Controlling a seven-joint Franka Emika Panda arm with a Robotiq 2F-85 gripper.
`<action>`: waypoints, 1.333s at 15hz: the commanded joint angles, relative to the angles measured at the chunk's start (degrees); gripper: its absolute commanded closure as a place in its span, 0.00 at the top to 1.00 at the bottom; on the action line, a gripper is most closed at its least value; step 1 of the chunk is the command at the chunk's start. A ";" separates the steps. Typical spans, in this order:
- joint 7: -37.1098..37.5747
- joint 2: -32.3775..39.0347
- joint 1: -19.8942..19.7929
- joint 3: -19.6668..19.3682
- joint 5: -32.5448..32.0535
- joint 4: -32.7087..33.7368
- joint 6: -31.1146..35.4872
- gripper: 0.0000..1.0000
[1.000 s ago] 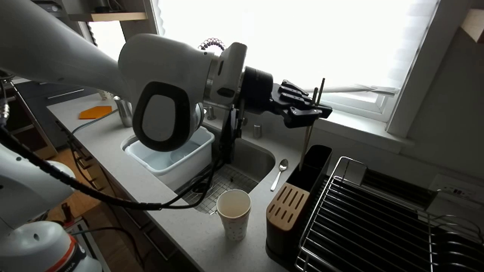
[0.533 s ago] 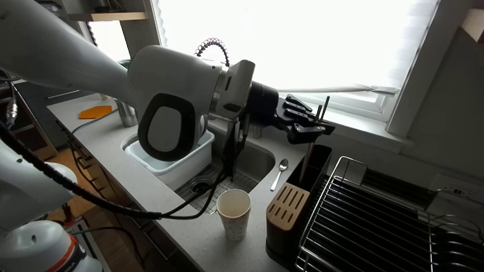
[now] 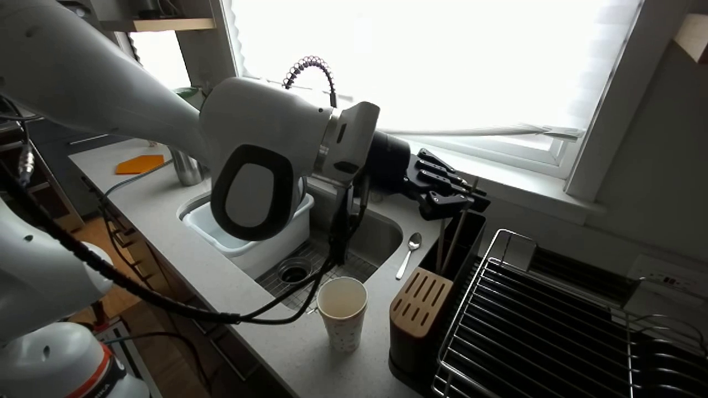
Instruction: Pick up the styrofoam cup with straws and stack it in the empty styrofoam cup, remove the straws styrofoam cup and place it in the dishes drying rack
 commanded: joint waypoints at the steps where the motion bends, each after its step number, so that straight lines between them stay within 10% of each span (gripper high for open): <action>1: -0.15 -0.31 -2.77 2.85 1.09 0.21 0.46 0.49; 8: 0.45 -0.88 -1.44 1.74 0.40 1.66 0.11 0.99; 13: 0.50 0.14 2.74 -2.59 -1.41 3.56 -2.35 1.00; 20: -11.29 2.14 28.31 -22.17 6.87 6.02 -16.09 1.00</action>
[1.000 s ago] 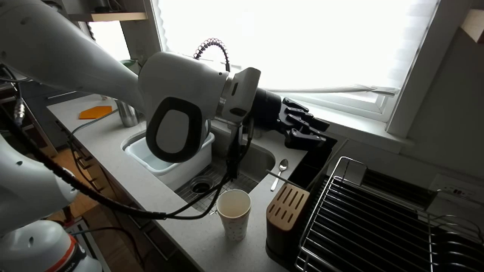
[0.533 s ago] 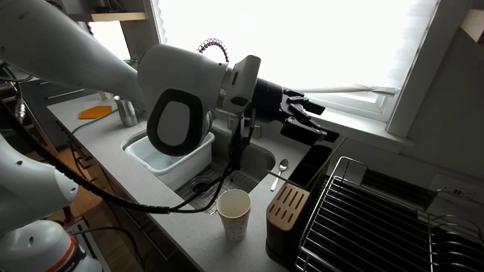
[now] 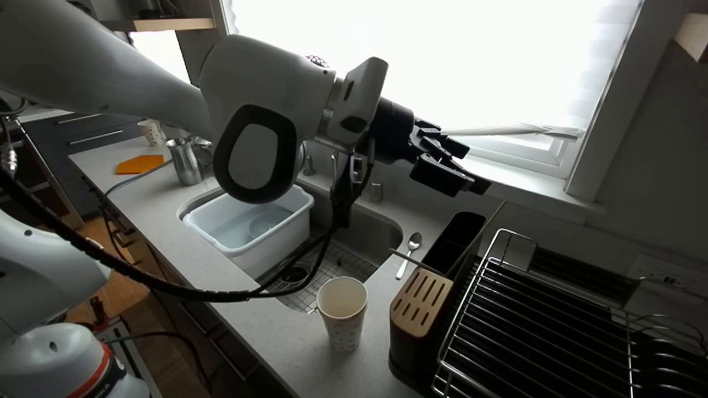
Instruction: Pick up the styrofoam cup with straws and stack it in the empty styrofoam cup, remove the straws styrofoam cup and place it in the dishes drying rack
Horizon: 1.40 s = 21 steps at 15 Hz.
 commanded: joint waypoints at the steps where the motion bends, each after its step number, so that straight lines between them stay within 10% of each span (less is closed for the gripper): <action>1: -4.38 -0.25 14.87 -11.89 4.17 1.91 -11.43 1.00; 4: -7.49 -4.10 26.45 -22.87 7.66 2.61 -23.51 1.00; 10: -6.87 -12.22 37.07 -36.01 2.27 4.98 -46.50 1.00; 21: -2.60 -18.30 44.70 -41.79 -7.36 8.65 -63.58 1.00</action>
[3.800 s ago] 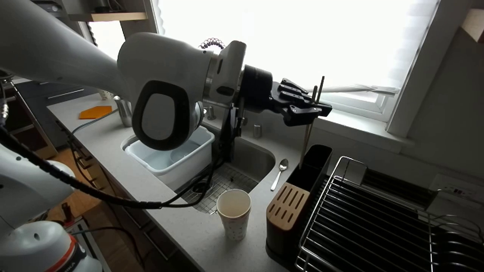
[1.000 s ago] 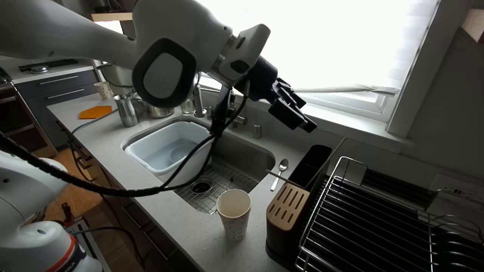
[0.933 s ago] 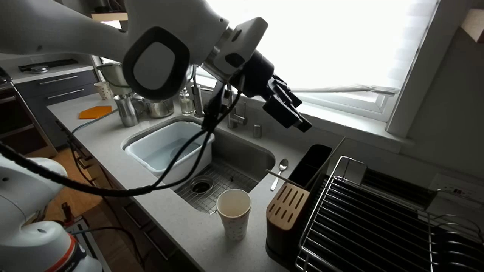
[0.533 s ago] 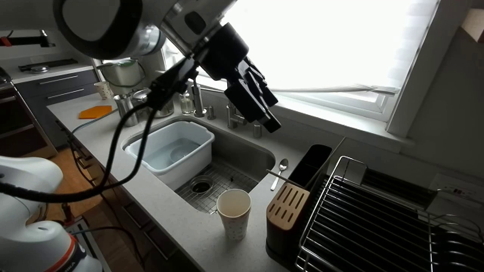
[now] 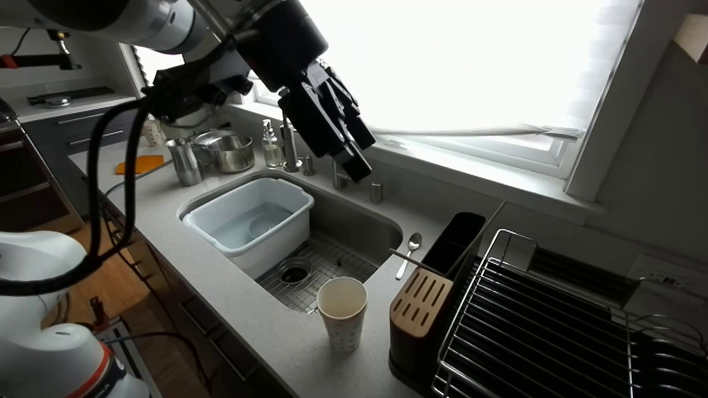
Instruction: Pick up the styrofoam cup with straws and stack it in the empty styrofoam cup, remove the straws styrofoam cup and place it in the dishes drying rack
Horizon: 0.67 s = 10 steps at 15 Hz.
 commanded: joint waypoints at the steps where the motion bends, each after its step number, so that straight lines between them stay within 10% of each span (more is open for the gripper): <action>1: 3.32 -1.14 2.46 -1.34 -3.63 0.77 -3.62 1.00; 10: 3.39 -1.77 5.48 -3.20 -4.88 0.92 -1.45 1.00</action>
